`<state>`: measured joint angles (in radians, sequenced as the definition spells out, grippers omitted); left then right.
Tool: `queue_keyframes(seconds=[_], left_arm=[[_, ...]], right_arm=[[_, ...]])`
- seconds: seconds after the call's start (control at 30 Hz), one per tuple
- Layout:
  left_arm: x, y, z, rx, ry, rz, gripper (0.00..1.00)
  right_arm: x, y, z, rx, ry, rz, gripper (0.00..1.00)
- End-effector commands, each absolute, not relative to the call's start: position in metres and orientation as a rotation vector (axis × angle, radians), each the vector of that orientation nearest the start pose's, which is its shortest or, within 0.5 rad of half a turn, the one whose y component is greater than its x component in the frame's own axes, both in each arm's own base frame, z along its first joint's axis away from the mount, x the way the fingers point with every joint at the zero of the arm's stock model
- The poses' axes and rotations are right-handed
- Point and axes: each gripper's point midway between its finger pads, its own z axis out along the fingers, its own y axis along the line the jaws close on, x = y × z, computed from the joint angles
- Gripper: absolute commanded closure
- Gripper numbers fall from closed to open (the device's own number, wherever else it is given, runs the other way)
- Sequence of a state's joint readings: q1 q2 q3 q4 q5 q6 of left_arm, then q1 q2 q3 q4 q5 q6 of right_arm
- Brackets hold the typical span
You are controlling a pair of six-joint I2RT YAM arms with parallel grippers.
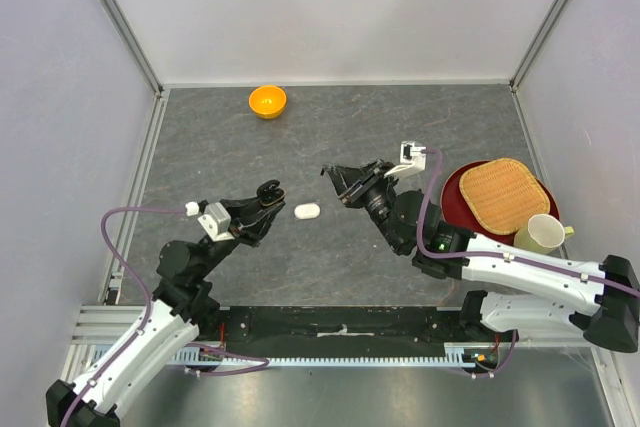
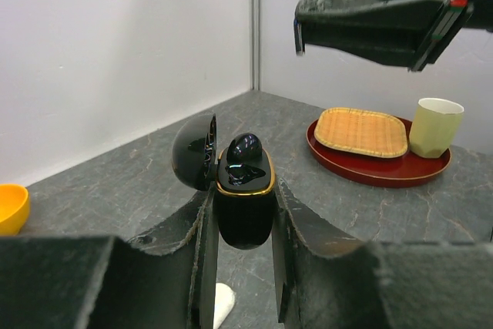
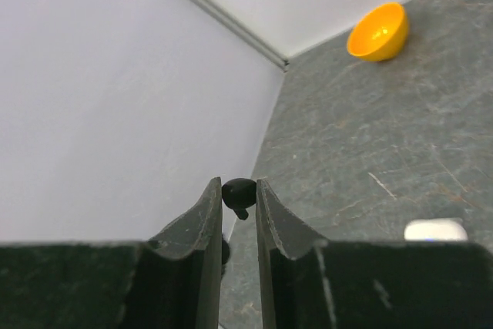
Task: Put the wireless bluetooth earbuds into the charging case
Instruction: Place the earbud in the charging case.
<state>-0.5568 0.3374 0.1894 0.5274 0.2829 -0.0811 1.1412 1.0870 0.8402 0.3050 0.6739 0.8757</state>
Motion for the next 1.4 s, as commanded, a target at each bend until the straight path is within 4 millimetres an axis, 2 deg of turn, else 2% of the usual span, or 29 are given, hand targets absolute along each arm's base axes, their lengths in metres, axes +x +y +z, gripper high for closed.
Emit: queue_keyframes(seconds=[0.0,0.2,0.77,1.1,1.37], left_arm=[[0.188,-0.19,0.293,0.56,1.044,-0.768,0.98],[0.188,-0.193,0.294,0.576,1.046,-0.778,0.98],[0.182,-0.199,0.296,0.6,1.043,-0.827,0.98],[0.183,-0.201,0.301,0.602,1.035,-0.832,0.98],[0.183,-0.201,0.303,0.597,1.027,-0.831,0.98]], right_arm=[[0.219,0.325,0.369,0.207,1.488,1.199,1.0],[0.207,0.349,0.381,0.08,1.479,1.265,1.0],[0.193,0.388,0.375,-0.071,1.512,1.337,1.0],[0.192,0.397,0.364,-0.094,1.559,1.3,1.0],[0.197,0.397,0.35,-0.095,1.594,1.188,1.0]])
